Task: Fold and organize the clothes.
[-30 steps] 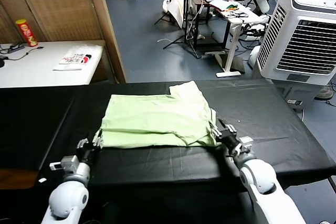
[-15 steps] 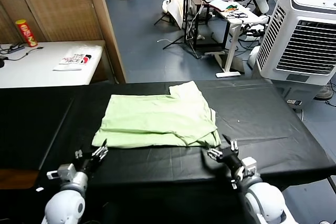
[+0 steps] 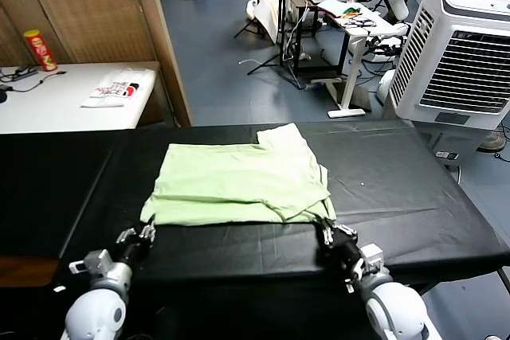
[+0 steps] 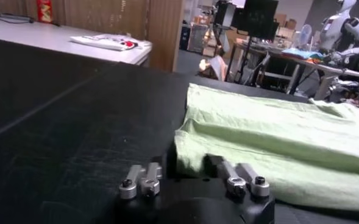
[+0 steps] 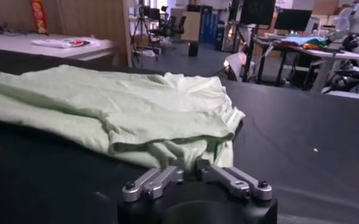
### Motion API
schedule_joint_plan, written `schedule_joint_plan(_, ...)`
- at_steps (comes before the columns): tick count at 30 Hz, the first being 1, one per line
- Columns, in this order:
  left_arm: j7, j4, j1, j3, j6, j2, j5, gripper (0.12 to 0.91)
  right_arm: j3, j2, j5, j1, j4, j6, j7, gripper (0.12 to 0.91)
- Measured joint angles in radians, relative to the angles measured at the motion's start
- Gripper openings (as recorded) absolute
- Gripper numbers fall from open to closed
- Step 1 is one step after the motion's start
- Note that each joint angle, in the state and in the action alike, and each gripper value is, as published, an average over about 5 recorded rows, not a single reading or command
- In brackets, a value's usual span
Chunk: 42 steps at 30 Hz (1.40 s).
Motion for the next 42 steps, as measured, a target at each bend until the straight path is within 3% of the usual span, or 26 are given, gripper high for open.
schedule_joint_plan(7,-0.086,-0.097,0.074,0.002,0.075,-0.024,0.082,0.136,0.039,-0.048,0.037,-0.065,0.068,-0.064,0.003,0.126)
schedule_joint_plan(18,-0.083,-0.247,0.230,-0.024,0.089,0.009,0.128,0.136,0.092,-0.060,0.028,-0.219,0.172,-0.092,-0.003,0.133)
schedule_joint_plan(21,-0.083,-0.271,0.274,-0.037,0.090,0.011,0.127,0.136,0.094,-0.056,0.014,-0.244,0.185,-0.098,-0.017,0.211)
schedule_joint_plan(24,-0.086,-0.292,0.310,-0.048,0.095,0.008,0.125,0.152,0.095,-0.054,-0.003,-0.266,0.201,-0.104,-0.035,0.368)
schedule_joint_plan(27,-0.087,-0.309,0.336,-0.057,0.103,0.005,0.123,0.262,0.101,-0.056,-0.009,-0.286,0.226,-0.109,-0.039,0.535)
schedule_joint_plan(32,-0.091,-0.338,0.360,-0.079,0.125,0.000,0.121,0.544,0.132,-0.069,0.014,-0.315,0.291,-0.114,-0.031,0.762)
schedule_joint_plan(37,-0.072,-0.364,0.350,-0.112,0.153,0.004,0.119,0.766,0.161,-0.088,0.068,-0.279,0.312,-0.074,0.001,0.796)
schedule_joint_plan(42,-0.048,-0.342,0.278,-0.131,0.141,0.023,0.086,0.797,0.127,-0.109,0.077,-0.135,0.228,-0.060,0.033,0.798)
